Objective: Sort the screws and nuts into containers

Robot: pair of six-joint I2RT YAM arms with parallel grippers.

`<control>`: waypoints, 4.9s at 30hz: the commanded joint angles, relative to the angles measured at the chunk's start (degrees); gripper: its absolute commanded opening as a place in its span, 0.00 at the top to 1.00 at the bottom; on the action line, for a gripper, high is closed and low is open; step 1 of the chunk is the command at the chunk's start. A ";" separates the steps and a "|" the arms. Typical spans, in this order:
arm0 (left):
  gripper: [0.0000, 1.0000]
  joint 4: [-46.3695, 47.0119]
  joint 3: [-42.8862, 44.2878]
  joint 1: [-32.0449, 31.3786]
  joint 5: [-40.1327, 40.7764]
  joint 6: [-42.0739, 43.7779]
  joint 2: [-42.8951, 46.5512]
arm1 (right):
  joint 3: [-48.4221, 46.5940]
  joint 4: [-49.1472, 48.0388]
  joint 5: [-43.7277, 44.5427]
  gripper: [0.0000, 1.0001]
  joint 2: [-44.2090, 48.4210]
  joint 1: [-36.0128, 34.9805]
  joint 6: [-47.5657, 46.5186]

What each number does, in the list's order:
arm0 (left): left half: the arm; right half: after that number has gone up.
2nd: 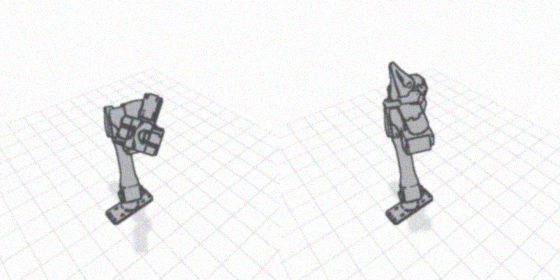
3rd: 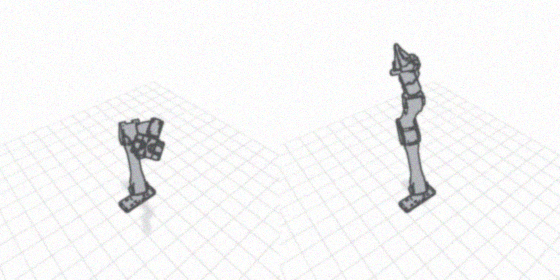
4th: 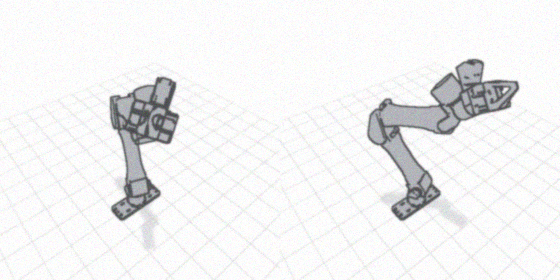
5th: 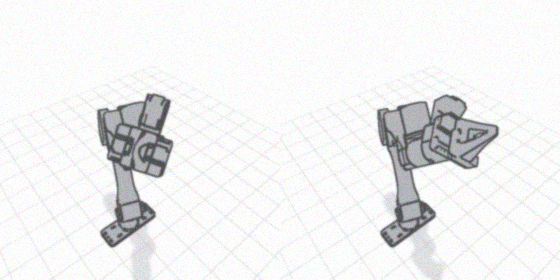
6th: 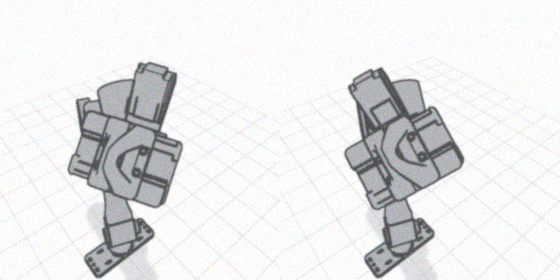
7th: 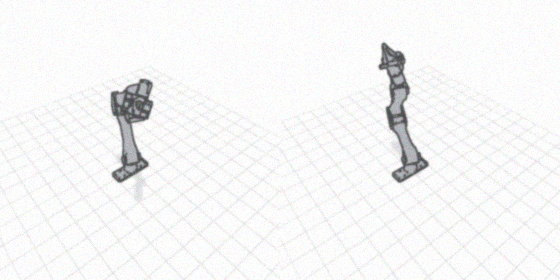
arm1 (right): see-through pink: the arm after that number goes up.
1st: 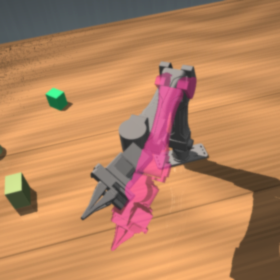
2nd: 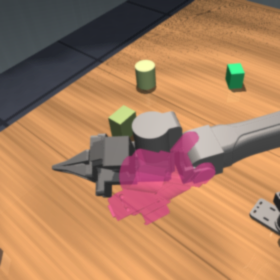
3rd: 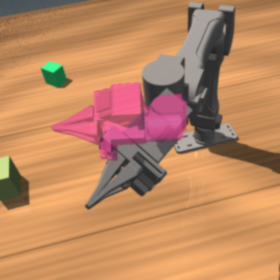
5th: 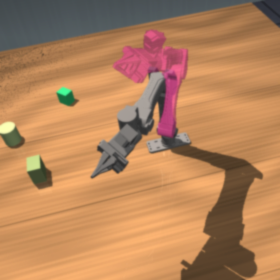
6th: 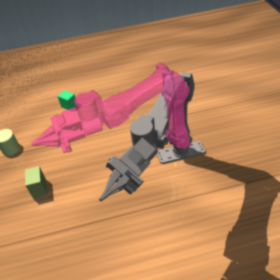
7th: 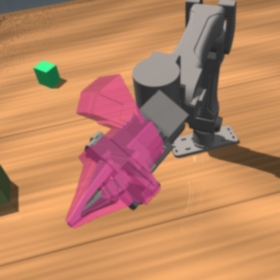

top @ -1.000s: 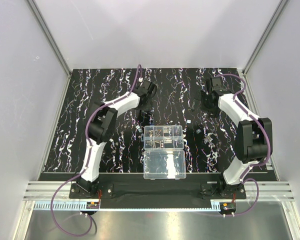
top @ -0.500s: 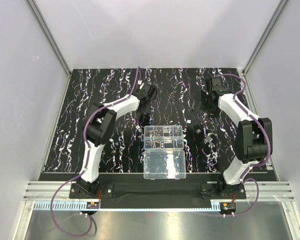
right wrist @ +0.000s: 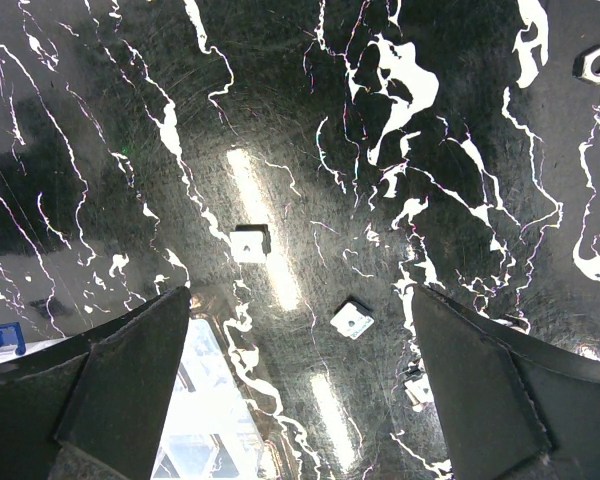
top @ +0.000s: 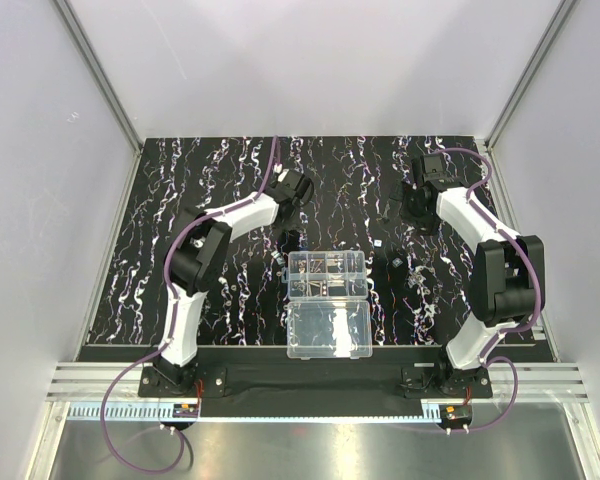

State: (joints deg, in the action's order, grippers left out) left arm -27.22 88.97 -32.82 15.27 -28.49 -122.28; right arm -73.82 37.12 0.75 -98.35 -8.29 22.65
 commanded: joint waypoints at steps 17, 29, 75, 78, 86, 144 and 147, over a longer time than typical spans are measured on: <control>0.94 1.55 -3.98 -1.19 -1.12 3.26 3.35 | -2.12 0.05 -0.23 0.00 -0.18 0.12 0.11; 0.96 2.62 -7.14 -5.49 -2.52 4.94 14.78 | -0.80 0.76 6.18 0.00 3.77 0.38 3.88; 0.40 3.58 -18.04 2.14 -6.57 3.18 26.32 | 3.51 -0.57 5.31 0.00 6.50 1.09 3.54; 0.42 3.23 -17.16 2.14 -4.99 1.07 23.41 | 2.72 -0.30 5.31 0.00 5.97 1.09 3.27; 0.43 5.16 -16.90 2.06 -2.61 -2.62 16.03 | 1.22 0.05 4.43 0.00 3.86 1.09 2.48; 0.94 6.13 -7.49 -18.94 -4.19 0.20 19.90 | 4.21 0.14 7.68 0.00 12.12 1.18 6.61; 0.94 6.74 -8.11 -20.53 -4.10 -0.25 18.05 | 5.00 -0.03 7.68 0.00 12.74 1.09 6.00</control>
State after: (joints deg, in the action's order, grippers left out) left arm -22.39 80.12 -53.28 11.84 -28.16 -102.35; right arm -69.63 38.41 7.88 -88.07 -7.44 28.32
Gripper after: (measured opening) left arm 0.086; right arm 0.994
